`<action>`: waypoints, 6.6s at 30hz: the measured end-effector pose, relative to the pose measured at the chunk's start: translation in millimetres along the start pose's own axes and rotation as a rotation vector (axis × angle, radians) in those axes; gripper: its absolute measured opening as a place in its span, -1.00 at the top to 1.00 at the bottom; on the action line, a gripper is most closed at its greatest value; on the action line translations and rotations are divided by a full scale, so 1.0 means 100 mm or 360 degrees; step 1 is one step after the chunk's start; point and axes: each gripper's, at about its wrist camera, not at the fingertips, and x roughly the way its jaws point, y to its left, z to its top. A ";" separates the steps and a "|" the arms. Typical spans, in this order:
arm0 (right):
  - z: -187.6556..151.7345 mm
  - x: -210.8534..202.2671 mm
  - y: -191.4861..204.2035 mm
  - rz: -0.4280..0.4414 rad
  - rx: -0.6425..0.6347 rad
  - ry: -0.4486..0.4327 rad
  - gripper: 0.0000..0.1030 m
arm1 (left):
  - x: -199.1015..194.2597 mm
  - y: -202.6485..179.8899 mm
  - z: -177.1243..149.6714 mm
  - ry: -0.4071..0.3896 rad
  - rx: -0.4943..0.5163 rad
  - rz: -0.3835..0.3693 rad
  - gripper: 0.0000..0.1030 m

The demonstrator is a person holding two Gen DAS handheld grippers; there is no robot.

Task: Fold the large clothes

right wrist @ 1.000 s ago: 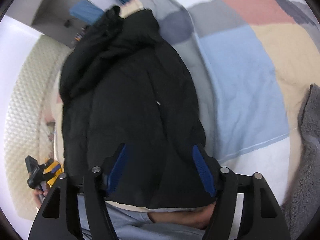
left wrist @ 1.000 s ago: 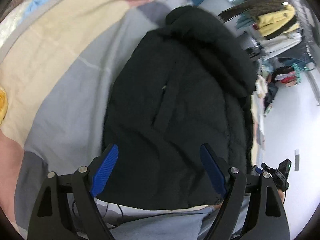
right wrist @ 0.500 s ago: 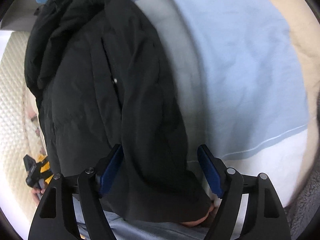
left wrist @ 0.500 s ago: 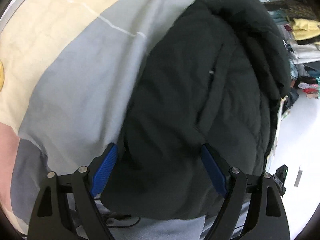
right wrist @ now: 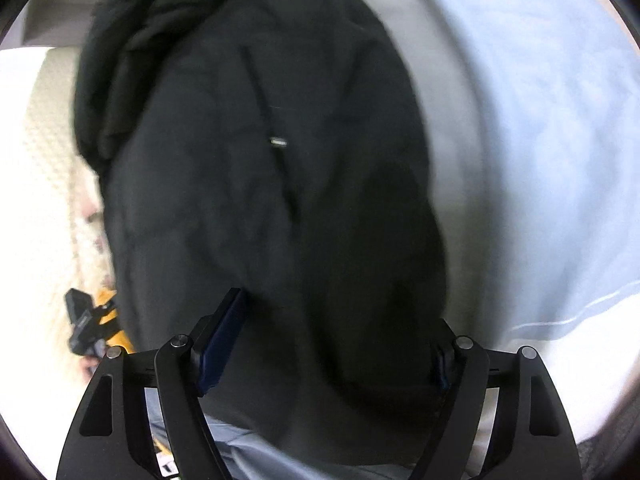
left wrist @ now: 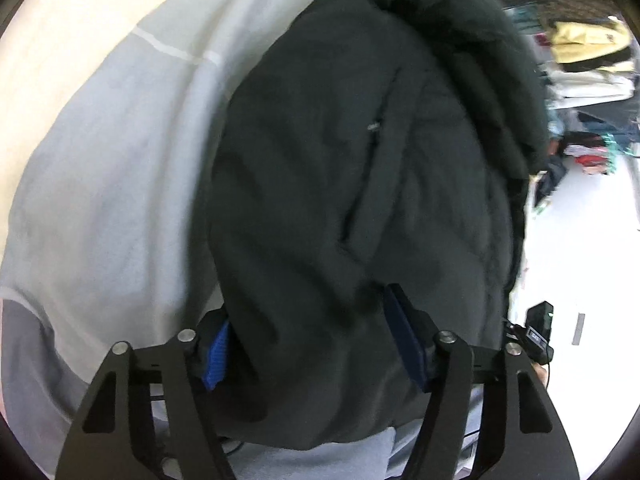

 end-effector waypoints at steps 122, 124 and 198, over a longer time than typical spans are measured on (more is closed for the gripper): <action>1.67 -1.21 0.68 0.0204 0.0038 -0.0625 -0.40 | -0.18 -1.78 1.43 -0.0483 0.0066 0.0408 -0.26; 1.55 -1.43 0.71 0.0178 0.0037 -0.0694 -0.46 | -0.37 -1.87 1.30 -0.0558 0.0133 0.0372 -0.35; 1.06 -0.67 0.76 -0.0342 -0.0356 -0.1084 -0.83 | 0.09 -1.21 0.61 -0.1030 0.0530 0.0557 -0.64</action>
